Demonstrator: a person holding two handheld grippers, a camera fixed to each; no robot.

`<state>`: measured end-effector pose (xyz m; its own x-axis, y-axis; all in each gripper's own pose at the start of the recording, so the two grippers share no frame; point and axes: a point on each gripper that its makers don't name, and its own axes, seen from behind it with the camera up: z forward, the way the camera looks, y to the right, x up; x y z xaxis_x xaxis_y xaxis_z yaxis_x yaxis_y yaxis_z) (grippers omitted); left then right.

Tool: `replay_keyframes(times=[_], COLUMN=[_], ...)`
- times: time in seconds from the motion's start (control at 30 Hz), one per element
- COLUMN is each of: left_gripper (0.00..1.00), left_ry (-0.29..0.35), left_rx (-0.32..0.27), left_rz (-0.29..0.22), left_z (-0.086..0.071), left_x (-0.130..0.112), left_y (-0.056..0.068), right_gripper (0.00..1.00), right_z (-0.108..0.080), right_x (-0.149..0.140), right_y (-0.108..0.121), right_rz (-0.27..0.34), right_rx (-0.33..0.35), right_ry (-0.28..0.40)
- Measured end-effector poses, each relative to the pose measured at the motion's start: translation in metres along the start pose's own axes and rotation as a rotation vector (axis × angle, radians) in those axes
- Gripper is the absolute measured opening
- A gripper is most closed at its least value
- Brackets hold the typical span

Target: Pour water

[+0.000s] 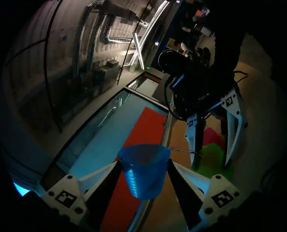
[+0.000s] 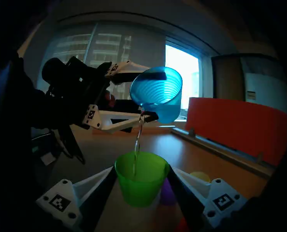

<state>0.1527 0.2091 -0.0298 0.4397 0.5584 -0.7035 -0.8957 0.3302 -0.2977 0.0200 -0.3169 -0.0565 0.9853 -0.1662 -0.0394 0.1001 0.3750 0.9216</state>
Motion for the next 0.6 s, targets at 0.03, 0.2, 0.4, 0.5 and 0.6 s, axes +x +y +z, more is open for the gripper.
replay_keyframes(times=[0.03,0.2,0.4,0.5,0.6], left_gripper=[0.84,0.84,0.84,0.84,0.83], left_ry=[0.0,0.0,0.0,0.0,0.0], left_rx=[0.0,-0.001,-0.001,0.0,0.0], left_rz=[0.001,0.008,0.016,0.018,0.021], left_z=[0.0001,0.0006,0.0014,0.0019,0.0024], left_x=[-0.0001,-0.0002,0.0,0.0,-0.0003], left_y=[0.0002,0.0005,0.0001,0.0001,0.0004], right_gripper=[0.93,0.93,0.93,0.93,0.93], right_z=[0.0001,0.0001,-0.0009,-0.0011,-0.001], right_x=[0.0,0.0001,-0.0003,0.0001,0.0003], right_y=[0.0,0.0006,0.0005,0.0009,0.0007], right_rz=[0.0,0.0,-0.001,0.0,-0.001], right_rx=[0.0,0.0,0.001,0.001,0.001], right_ry=[0.0,0.001,-0.001,-0.001,-0.001])
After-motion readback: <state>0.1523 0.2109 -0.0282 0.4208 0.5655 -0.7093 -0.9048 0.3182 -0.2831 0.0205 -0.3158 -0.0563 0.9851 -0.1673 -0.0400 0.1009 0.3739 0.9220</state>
